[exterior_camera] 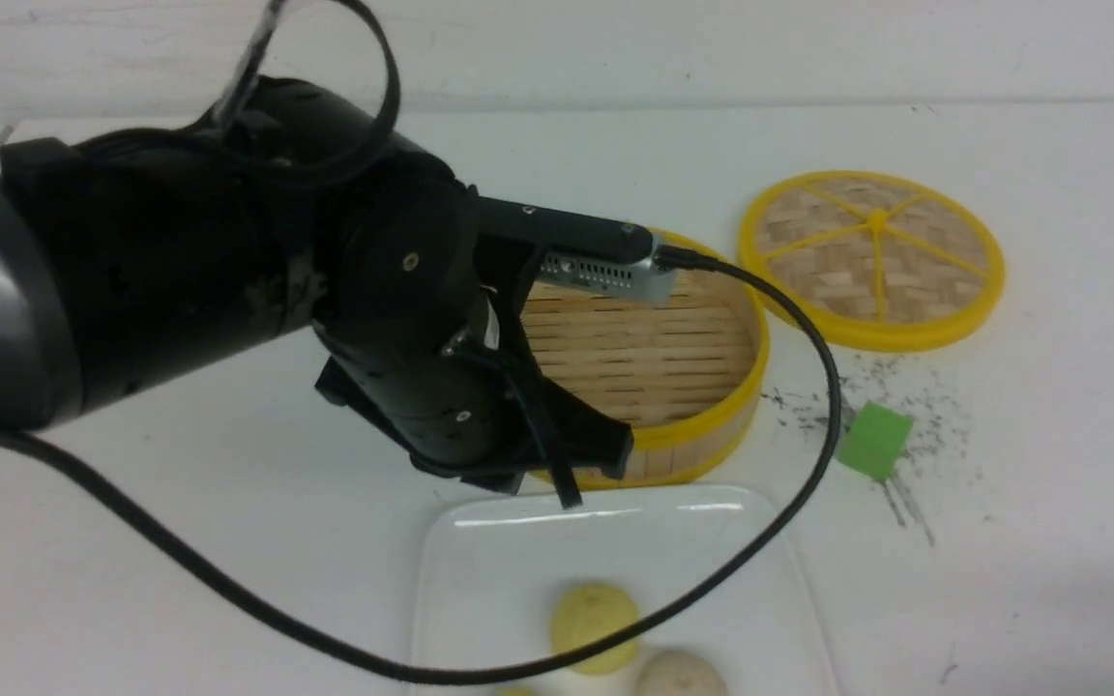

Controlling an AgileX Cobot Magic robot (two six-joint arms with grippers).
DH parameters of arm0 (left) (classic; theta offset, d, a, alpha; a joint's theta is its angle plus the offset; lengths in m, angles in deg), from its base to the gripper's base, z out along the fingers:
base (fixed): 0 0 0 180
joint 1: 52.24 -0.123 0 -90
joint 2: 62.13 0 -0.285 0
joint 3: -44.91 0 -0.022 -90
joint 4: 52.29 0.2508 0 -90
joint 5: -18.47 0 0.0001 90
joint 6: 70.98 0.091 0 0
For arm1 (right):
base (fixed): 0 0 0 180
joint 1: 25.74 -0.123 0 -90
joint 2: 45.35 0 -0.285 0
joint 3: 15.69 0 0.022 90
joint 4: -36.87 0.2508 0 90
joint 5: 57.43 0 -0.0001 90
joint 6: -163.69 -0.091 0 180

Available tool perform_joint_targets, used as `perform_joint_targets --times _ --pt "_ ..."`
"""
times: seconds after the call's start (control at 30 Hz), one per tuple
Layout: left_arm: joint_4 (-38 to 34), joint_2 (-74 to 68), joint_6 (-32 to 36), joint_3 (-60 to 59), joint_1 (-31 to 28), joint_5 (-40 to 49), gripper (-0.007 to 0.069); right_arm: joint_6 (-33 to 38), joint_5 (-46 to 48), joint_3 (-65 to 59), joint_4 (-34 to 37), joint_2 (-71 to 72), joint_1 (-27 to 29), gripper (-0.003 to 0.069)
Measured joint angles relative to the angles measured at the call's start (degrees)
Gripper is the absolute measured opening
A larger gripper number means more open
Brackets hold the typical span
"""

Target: Put the steamed buns into the plate on the white tablecloth.

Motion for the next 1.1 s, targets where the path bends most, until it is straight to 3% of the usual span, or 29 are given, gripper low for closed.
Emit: perform_joint_targets --times 0.23,0.43,0.6,0.73,0.93,1.1 --pt "5.8 9.4 0.1 0.0 0.0 5.6 0.0014 0.0 -1.2 -3.4 -0.4 0.3 6.4 0.0022" --pt "10.1 17.9 -2.5 -3.6 0.0 14.2 0.0014 0.0 -1.4 -3.5 -0.4 0.3 7.1 0.0027" --pt "10.3 27.5 -7.4 -13.1 0.0 13.0 0.0015 0.0 -1.4 -3.5 -0.4 0.3 7.1 0.0029" --pt "6.5 40.3 -11.8 -27.3 0.0 1.9 0.0015 0.0 -1.4 -3.5 -0.4 0.3 7.1 0.0029" --pt "-1.9 53.2 -17.7 -43.4 0.0 -22.4 0.0019 0.0 -1.4 -3.5 -0.4 0.3 7.1 0.0029" --pt "-2.9 56.9 -19.2 -48.5 0.0 -31.5 0.0019 0.0 -1.4 -3.5 -0.4 0.3 7.1 0.0029"
